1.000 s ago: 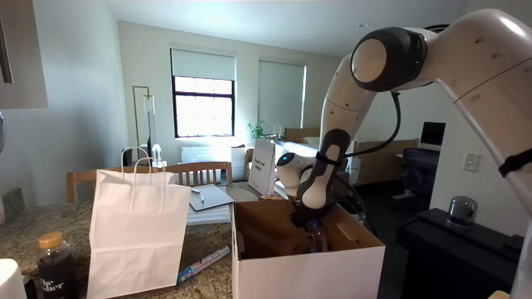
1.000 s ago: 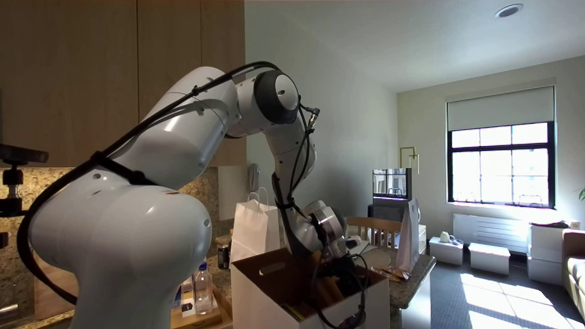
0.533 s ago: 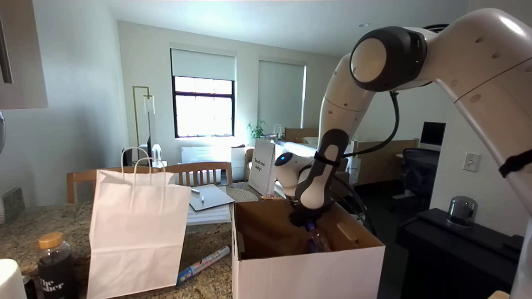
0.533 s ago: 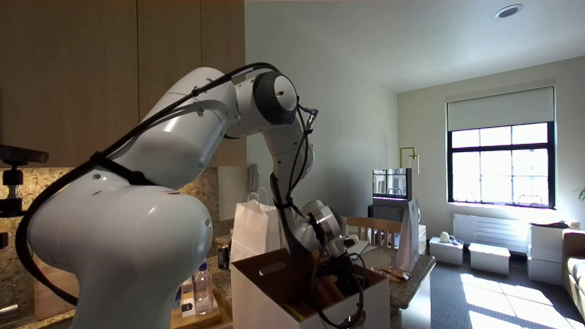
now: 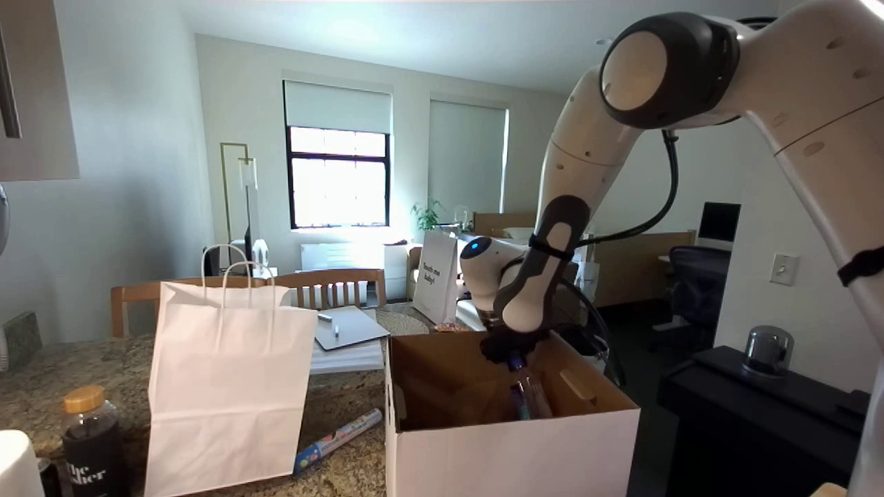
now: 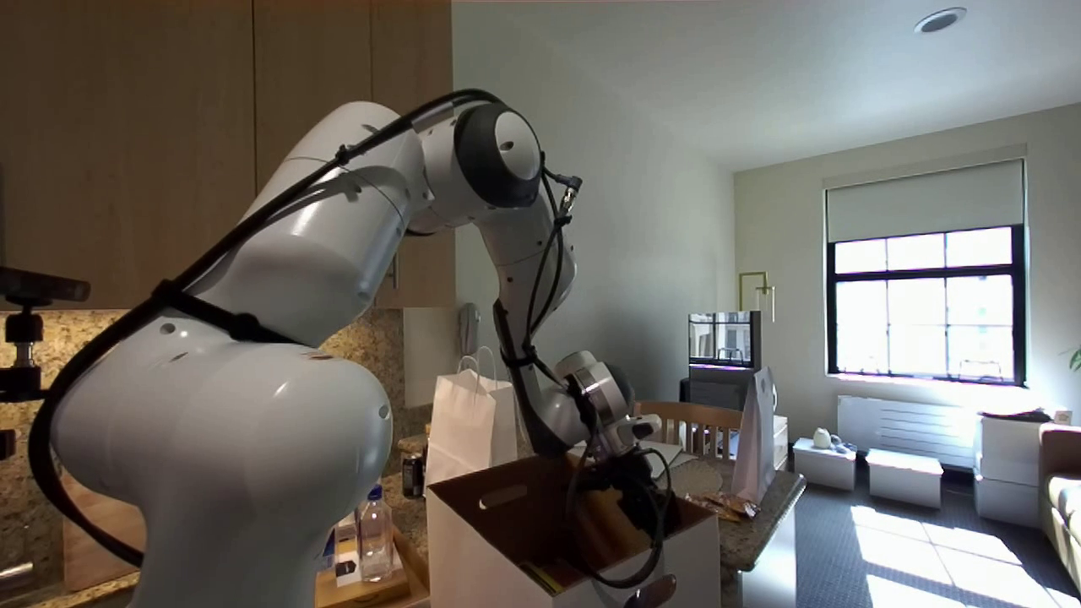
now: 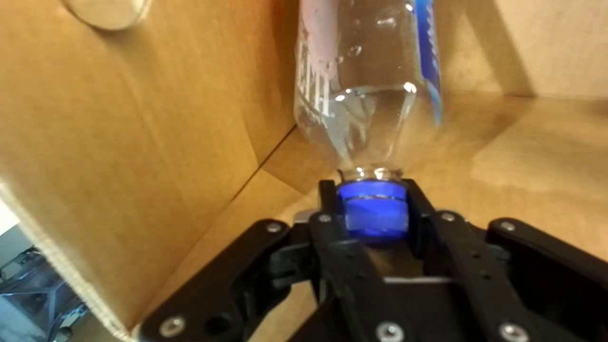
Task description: Remove the water bottles from the box
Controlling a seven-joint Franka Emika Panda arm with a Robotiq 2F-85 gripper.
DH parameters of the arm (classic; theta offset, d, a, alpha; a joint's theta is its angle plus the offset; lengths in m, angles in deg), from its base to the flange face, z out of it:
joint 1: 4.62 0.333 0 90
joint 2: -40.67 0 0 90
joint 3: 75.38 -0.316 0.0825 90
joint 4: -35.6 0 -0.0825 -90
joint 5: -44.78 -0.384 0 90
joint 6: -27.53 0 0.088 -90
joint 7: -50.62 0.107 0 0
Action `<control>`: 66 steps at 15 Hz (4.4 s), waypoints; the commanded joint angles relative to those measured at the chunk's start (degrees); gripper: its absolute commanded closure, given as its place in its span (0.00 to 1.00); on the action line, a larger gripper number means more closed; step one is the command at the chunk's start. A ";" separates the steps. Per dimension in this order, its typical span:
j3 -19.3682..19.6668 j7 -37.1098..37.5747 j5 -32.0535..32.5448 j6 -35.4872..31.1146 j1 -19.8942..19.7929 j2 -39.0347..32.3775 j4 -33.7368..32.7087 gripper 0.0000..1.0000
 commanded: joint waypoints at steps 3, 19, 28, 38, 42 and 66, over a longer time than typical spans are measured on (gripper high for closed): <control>0.86 10.29 4.08 -4.44 -0.11 19.91 13.41 0.86; -15.18 7.97 9.14 0.82 -1.36 47.46 12.84 0.86; -26.95 5.15 12.81 -4.37 3.13 47.69 15.46 0.86; -27.05 6.11 11.45 -4.63 3.84 42.17 13.49 0.86; -30.84 7.30 14.92 -8.34 6.46 31.00 9.78 0.86; -50.30 -36.63 -9.51 -22.88 2.89 20.33 8.84 0.86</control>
